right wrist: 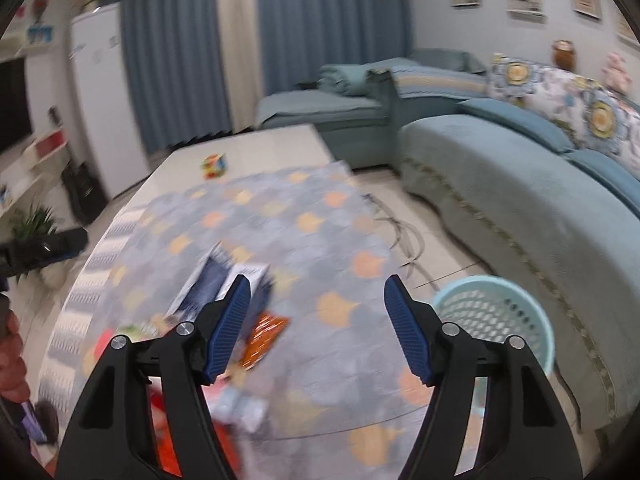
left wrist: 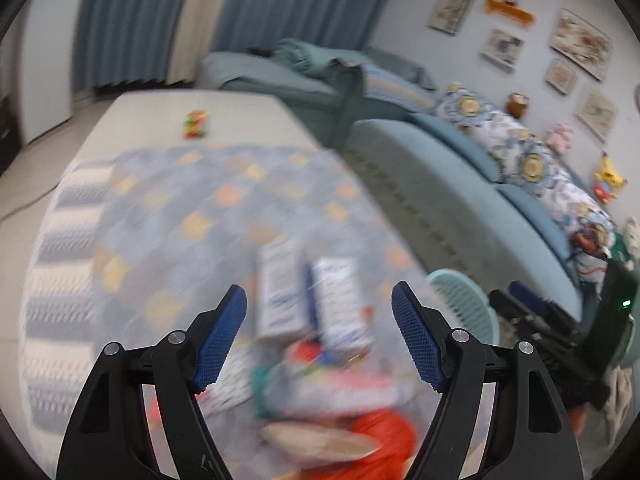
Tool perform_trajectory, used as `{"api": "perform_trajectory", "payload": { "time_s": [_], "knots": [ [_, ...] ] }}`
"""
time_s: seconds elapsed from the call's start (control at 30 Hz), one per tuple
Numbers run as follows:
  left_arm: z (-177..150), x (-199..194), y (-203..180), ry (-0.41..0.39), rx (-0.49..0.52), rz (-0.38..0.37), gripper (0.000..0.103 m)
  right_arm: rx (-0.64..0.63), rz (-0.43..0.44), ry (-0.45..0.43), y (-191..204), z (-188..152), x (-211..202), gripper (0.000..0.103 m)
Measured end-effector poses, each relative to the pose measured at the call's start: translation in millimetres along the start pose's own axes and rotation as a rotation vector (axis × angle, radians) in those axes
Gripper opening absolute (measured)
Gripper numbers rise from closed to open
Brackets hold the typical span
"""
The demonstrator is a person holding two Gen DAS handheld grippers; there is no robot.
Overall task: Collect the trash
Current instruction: 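Move both tools back toward the remaining trash on the table, then grasp the pink packet with left tool while right tool grasps pink-white bottle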
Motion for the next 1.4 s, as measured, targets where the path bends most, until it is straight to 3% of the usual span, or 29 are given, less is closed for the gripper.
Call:
{"api": "perform_trajectory", "payload": {
  "time_s": [0.1,0.3,0.47,0.53,0.63,0.83,1.17,1.27,1.3,1.33,1.4],
  "knots": [
    [-9.9,-1.4,44.1,-0.010,-0.072,0.093,0.073,-0.051,0.071,0.020,28.3,-9.2,9.9,0.063],
    [-15.7,-10.6,112.1,-0.010,-0.198,0.199,0.073,-0.202,0.174,0.067,68.3,-30.4,26.5,0.063],
    [-27.0,5.5,143.3,0.068,-0.265,0.174,0.075,-0.265,0.255,0.120,82.9,-45.9,42.4,0.063],
    [-33.8,18.6,146.5,0.097,-0.264,0.162,0.078,-0.297,0.260,0.142,88.3,-49.3,50.7,0.063],
    [-46.5,34.3,145.3,0.126,-0.242,0.205,0.078,-0.326,0.301,0.163,95.3,-50.9,58.8,0.063],
    [-55.1,46.1,150.5,0.130,-0.204,0.238,0.077,-0.396,0.324,0.192,112.3,-47.0,79.9,0.063],
    [-62.3,56.1,137.3,0.166,-0.121,0.254,0.075,-0.327,0.318,0.219,105.7,-47.5,99.3,0.062],
    [-61.7,55.3,138.7,0.161,-0.140,0.252,0.061,-0.308,0.317,0.209,103.6,-49.1,97.5,0.057],
    [-61.4,55.0,139.2,0.159,-0.145,0.245,0.044,-0.300,0.316,0.203,102.3,-49.9,96.0,0.054],
    [-61.7,55.3,139.7,0.165,-0.148,0.240,0.037,-0.288,0.324,0.201,100.7,-50.2,94.9,0.052],
    [-61.3,54.8,139.9,0.161,-0.155,0.239,0.036,-0.256,0.338,0.193,96.8,-50.5,92.8,0.049]
  ]
}}
Point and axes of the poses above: each gripper's, at about its wrist camera, not at the fingertips, and x roughly the way its jaws point, y to its left, z to its top, the point moved 2 cm from there along x, roughly the way its jaws point, and after that the axes turned 14 degrees about -x, right-handed, at the moved point
